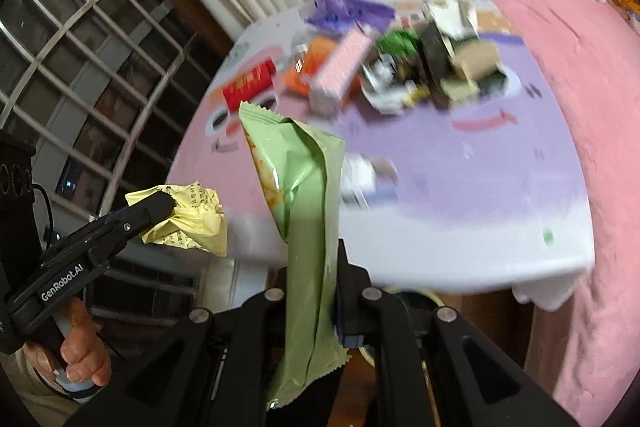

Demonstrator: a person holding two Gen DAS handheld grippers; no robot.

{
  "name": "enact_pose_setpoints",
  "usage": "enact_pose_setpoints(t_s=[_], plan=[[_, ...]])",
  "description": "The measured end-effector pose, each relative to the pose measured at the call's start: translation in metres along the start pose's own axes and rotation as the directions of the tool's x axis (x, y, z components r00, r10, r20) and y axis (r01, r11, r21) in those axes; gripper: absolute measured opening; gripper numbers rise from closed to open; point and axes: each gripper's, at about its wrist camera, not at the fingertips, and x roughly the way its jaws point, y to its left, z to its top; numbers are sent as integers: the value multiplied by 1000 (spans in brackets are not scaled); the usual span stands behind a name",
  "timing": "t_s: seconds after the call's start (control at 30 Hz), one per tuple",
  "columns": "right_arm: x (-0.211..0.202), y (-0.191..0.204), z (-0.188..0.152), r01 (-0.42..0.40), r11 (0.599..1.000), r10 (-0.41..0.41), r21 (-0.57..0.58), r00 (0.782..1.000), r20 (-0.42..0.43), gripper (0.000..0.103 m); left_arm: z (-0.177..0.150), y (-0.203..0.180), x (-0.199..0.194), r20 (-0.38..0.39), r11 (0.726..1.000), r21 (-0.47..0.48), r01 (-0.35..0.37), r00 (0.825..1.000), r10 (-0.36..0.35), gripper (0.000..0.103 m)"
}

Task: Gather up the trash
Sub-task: 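Carry both items down over the blue bin and open both tools, then raise both tools from the bin back toward the table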

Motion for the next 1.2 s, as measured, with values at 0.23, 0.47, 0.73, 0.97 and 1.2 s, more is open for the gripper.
enact_pose_setpoints(t_s=[0.23, 0.47, 0.73, 0.97, 1.2], plan=[[30, -44, -67, -4, 998, 12, 67, 993, -119, 8, -69, -37, 28, -112, 999, 18, -36, 993, 38, 14], [106, -90, -125, 54, 984, -14, 168, 973, -229, 9, -121, -44, 96, -216, 995, 72, -66, 973, 81, 14], [234, -148, -177, 120, 971, -55, 207, 954, -294, 9, -192, -33, 229, -294, 988, 145, -42, 952, 83, 15], [327, -180, -210, 167, 966, -96, 196, 940, -329, 16, -238, -14, 315, -347, 983, 182, -21, 934, 84, 25], [355, -190, -218, 175, 963, -101, 207, 940, -327, 62, -251, -1, 343, -350, 982, 185, -49, 930, 112, 72]])
